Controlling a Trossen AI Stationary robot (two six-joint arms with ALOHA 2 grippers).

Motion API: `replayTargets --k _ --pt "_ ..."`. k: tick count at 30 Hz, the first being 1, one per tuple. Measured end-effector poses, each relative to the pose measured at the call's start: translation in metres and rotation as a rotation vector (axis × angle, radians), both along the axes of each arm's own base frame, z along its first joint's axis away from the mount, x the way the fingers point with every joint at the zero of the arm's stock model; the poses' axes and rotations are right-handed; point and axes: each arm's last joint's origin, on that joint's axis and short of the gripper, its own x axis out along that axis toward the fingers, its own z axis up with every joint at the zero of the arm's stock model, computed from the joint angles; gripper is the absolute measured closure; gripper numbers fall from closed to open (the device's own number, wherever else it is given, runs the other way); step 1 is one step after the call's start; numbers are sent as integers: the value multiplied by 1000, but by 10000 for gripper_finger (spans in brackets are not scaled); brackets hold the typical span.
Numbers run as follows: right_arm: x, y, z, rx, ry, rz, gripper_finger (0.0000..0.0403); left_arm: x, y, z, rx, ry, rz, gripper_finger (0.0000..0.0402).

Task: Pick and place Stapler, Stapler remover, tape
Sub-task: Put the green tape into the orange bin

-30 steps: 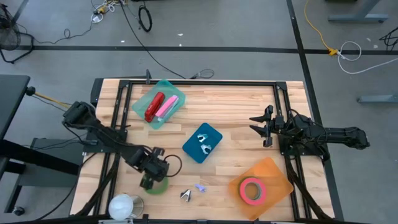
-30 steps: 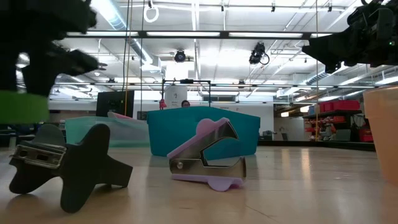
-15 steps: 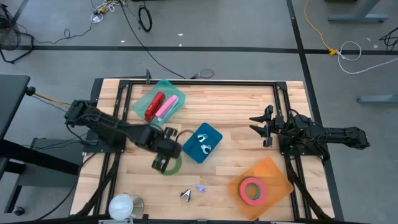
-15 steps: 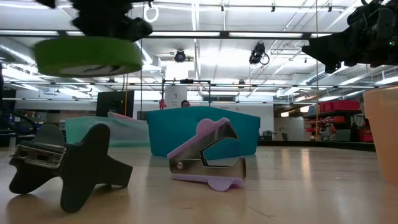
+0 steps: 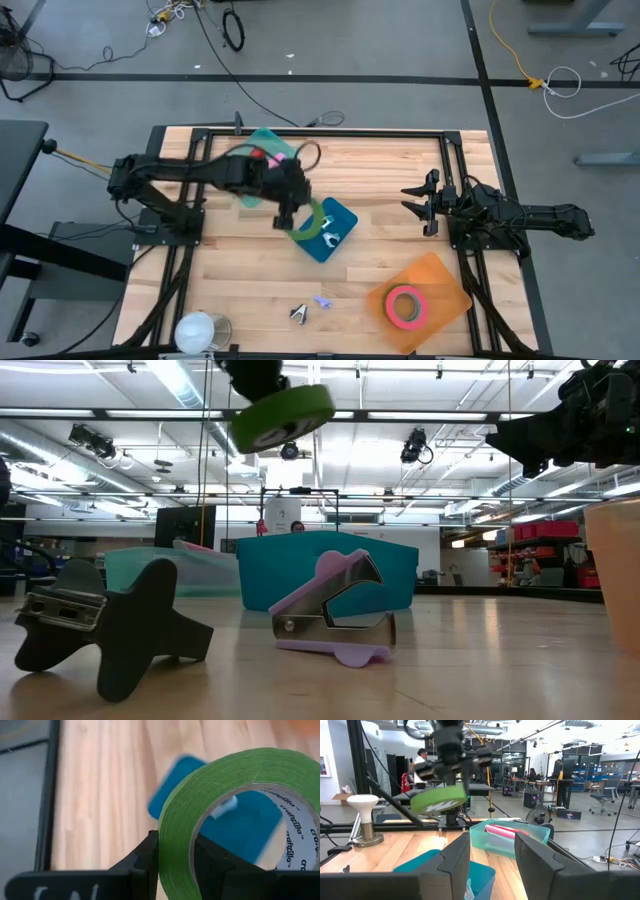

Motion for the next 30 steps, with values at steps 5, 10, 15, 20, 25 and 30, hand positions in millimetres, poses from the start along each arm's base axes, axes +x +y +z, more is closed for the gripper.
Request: replayTargets --k 5,10,15,20,25,30 --pt "0 0 0 0 0 0 247 10 17 12 -32 -151 24 303" --pt "0 0 0 0 0 0 247 17 30 22 -53 -286 36 303" --pt "0 0 0 0 0 0 247 20 40 29 -110 -379 65 303" --pt "0 0 0 0 0 0 247 21 41 31 -128 -408 84 303" --pt "0 0 0 0 0 0 247 22 41 33 -153 -432 103 303" --pt "0 0 0 0 0 0 247 22 41 33 -158 -434 108 303"
